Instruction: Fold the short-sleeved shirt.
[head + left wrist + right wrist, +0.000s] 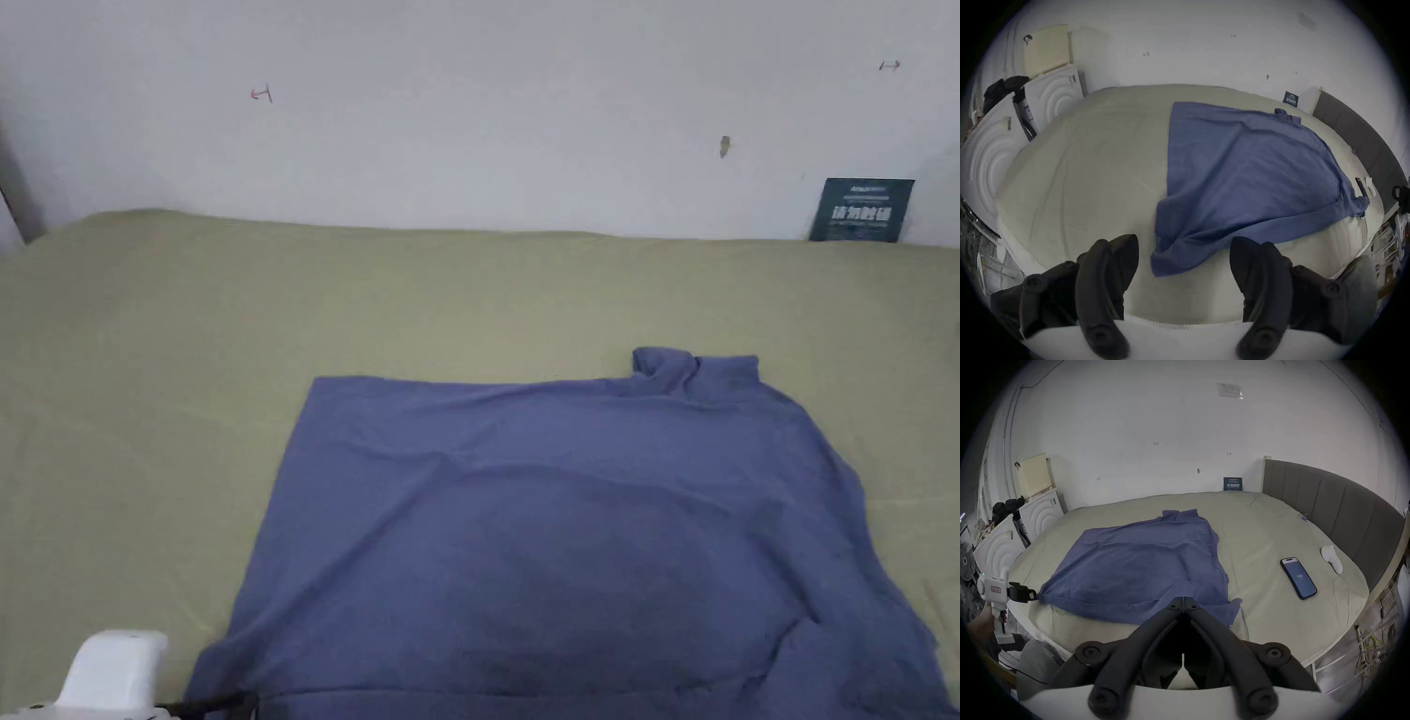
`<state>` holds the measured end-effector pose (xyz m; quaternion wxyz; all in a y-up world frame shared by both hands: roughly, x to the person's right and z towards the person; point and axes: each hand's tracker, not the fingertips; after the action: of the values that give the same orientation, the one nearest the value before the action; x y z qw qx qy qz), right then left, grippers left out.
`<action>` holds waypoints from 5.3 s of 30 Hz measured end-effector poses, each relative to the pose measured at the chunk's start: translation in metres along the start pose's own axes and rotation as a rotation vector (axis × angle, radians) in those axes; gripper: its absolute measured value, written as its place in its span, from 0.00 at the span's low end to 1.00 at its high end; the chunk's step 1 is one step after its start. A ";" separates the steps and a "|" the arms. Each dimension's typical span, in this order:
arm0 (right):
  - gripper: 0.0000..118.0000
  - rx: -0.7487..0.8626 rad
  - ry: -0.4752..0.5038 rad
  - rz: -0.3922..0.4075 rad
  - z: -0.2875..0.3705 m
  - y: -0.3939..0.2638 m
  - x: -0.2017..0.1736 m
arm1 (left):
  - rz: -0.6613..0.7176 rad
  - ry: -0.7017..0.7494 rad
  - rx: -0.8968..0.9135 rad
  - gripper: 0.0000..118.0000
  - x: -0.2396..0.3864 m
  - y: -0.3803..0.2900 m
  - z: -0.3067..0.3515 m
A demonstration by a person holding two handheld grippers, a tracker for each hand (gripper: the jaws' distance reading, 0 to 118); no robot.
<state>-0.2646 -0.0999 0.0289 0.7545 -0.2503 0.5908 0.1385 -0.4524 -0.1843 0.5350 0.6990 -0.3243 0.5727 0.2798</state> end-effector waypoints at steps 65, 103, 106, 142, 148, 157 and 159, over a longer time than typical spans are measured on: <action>0.76 -0.086 0.048 0.040 -0.282 0.109 0.038 | 0.094 -0.115 -0.046 0.82 -0.016 0.205 -0.130; 0.00 -0.037 -0.059 0.006 -0.176 0.030 0.046 | 0.117 0.033 0.012 0.75 0.002 0.124 -0.154; 0.00 -0.098 -0.036 0.024 -0.197 0.034 0.051 | 0.143 0.058 0.024 0.48 0.000 0.117 -0.154; 0.04 -0.175 0.074 0.016 -0.164 0.051 0.059 | 0.200 -0.161 0.082 0.06 -0.045 0.085 -0.061; 0.04 -0.219 0.129 -0.040 -0.116 0.034 0.067 | 0.217 -0.190 0.027 0.06 -0.077 0.039 -0.035; 0.04 -0.380 0.115 -0.007 -0.094 -0.025 0.073 | 0.227 -0.184 -0.077 0.06 -0.055 -0.029 -0.001; 0.04 -0.401 0.098 -0.008 -0.097 -0.035 0.074 | 0.232 -0.186 -0.087 0.06 -0.055 -0.039 -0.001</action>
<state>-0.3071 -0.1877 -0.0516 0.6605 -0.4045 0.5861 0.2380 -0.4338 -0.2113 0.5942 0.6975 -0.2586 0.5263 0.4120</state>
